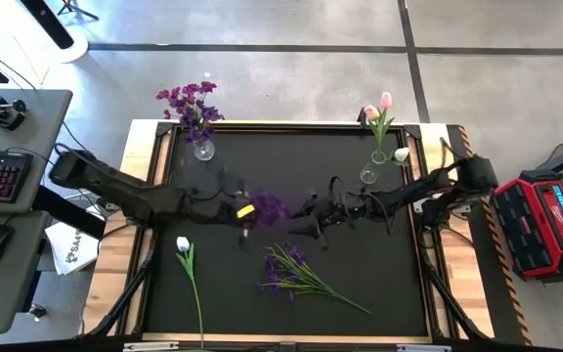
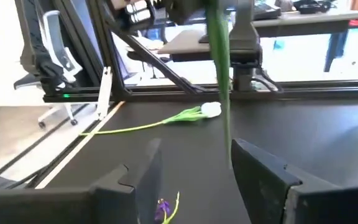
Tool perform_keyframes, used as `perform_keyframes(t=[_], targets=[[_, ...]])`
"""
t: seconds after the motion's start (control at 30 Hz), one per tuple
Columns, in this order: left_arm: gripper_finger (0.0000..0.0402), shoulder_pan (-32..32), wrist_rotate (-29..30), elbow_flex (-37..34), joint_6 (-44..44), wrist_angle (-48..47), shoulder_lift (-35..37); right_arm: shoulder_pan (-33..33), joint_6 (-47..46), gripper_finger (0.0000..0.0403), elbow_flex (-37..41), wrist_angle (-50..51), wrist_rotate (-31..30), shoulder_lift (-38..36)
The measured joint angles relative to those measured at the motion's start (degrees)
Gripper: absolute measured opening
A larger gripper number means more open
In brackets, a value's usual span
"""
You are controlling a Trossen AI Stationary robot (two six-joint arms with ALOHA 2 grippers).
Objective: Sort flowers into vase by color
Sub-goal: Put the top purple flowers into the left transparent vase
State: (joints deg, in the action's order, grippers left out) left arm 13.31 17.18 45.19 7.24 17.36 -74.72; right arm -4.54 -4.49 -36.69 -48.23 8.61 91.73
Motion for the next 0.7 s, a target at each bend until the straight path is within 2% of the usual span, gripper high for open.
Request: perform_keyframes(t=[0.2,0.43,0.5,0.7], targets=[[0.0011,3.47,22.95,0.00,-1.69,-12.15,12.42,-1.49,2.18,0.0177,0.00,5.44,-6.53,-5.54],[0.0011,1.25,50.54,0.02,-7.43,-22.97,25.03,-4.50,6.11,0.0176,0.00,6.05,-12.73,-5.85],[0.0010,-0.47,54.61,0.02,-8.83,-25.60,27.76,-4.87,6.52,0.0176,0.00,6.30,-13.20,-5.85],[0.0010,-9.47,57.35,-0.78,-12.56,-32.52,32.70,-5.01,7.44,0.0176,0.00,6.29,-13.41,-5.85]])
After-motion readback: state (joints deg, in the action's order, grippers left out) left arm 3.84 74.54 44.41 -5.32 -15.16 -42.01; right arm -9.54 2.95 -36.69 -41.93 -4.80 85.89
